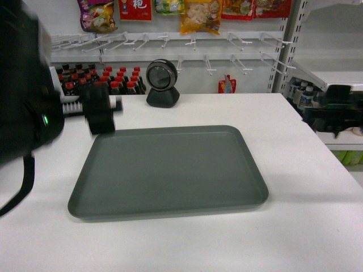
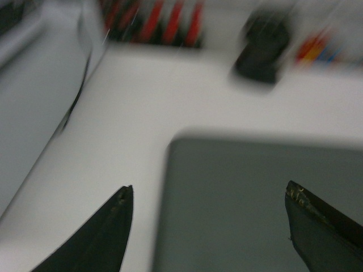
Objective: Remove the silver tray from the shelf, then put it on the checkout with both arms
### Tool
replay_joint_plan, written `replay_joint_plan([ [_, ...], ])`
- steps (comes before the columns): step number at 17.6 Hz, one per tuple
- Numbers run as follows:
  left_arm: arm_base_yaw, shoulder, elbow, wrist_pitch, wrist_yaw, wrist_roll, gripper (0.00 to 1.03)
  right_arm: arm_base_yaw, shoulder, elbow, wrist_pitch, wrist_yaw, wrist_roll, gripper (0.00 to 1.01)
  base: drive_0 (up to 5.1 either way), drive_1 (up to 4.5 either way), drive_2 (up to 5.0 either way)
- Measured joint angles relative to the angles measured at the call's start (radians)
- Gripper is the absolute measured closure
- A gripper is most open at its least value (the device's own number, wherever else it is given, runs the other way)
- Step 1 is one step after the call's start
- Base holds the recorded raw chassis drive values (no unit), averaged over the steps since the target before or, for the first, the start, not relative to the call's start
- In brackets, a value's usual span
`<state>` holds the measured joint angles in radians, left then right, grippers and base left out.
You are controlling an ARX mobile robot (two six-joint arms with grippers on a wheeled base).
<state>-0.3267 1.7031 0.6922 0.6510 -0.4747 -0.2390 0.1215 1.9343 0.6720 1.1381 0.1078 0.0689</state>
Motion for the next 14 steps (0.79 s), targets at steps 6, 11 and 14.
replay_joint_plan([
  [6,0.137,-0.193,-0.365,0.520,0.275,0.210,0.79,-0.040,-0.271,-0.332,0.150,-0.031,-0.053,0.99,0.0,0.00,0.0],
  [11,0.157,-0.290,-0.420,0.515,0.309,0.221,0.97,-0.052,-0.346,-0.403,0.146,-0.039,-0.059,0.99,0.0,0.00,0.0],
  [14,0.172,-0.322,-0.462,0.487,0.323,0.222,1.01,-0.061,-0.394,-0.435,0.141,-0.041,-0.059,0.99,0.0,0.00,0.0],
])
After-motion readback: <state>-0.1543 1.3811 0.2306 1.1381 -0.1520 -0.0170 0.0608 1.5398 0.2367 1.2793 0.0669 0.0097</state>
